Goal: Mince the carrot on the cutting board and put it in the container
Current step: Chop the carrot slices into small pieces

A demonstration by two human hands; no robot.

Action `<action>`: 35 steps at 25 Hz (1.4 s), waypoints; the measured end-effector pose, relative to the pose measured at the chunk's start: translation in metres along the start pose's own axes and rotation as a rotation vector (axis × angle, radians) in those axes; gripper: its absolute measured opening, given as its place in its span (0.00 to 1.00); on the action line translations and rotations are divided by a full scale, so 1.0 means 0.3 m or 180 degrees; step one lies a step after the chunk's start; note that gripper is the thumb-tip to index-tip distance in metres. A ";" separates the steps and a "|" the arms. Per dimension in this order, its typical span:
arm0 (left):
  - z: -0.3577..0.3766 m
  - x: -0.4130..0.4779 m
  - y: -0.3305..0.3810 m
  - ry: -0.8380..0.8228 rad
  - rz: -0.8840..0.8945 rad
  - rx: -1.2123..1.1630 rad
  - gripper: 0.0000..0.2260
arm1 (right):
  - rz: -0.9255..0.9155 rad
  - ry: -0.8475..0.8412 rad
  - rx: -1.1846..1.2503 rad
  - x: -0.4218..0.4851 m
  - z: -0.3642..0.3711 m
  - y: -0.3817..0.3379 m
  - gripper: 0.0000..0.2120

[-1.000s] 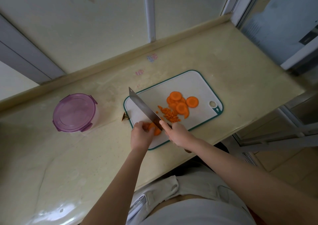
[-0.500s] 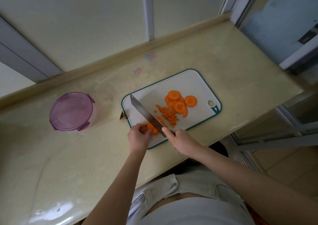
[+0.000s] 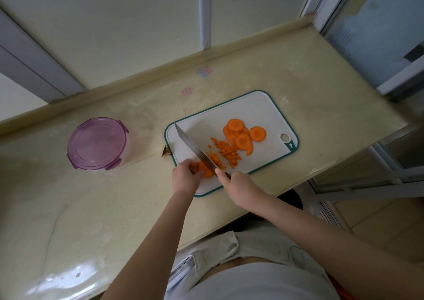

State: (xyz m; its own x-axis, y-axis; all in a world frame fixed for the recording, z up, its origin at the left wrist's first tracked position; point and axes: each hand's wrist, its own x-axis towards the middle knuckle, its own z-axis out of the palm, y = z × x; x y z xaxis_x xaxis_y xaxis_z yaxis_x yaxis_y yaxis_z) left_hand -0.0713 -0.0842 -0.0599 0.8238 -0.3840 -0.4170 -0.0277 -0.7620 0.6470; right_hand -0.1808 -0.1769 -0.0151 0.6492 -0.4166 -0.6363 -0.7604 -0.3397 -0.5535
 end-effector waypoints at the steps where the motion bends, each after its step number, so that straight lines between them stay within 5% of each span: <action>1: -0.001 0.001 0.001 -0.0014 0.0001 0.0020 0.07 | -0.0054 -0.0047 -0.0116 -0.001 0.000 -0.004 0.22; 27: 0.011 0.006 -0.005 -0.0086 -0.0200 -0.0139 0.07 | -0.0299 0.0322 0.0227 0.045 -0.043 -0.013 0.28; 35: 0.006 0.005 -0.005 -0.0107 -0.0260 -0.0258 0.09 | -0.0237 0.0001 0.0423 -0.004 -0.021 0.052 0.27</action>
State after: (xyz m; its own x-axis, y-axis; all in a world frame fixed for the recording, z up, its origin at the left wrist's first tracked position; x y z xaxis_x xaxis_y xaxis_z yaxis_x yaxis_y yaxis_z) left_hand -0.0710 -0.0846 -0.0626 0.8019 -0.3407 -0.4907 0.0857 -0.7473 0.6589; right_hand -0.1934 -0.1869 -0.0195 0.7037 -0.3948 -0.5907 -0.7016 -0.2551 -0.6653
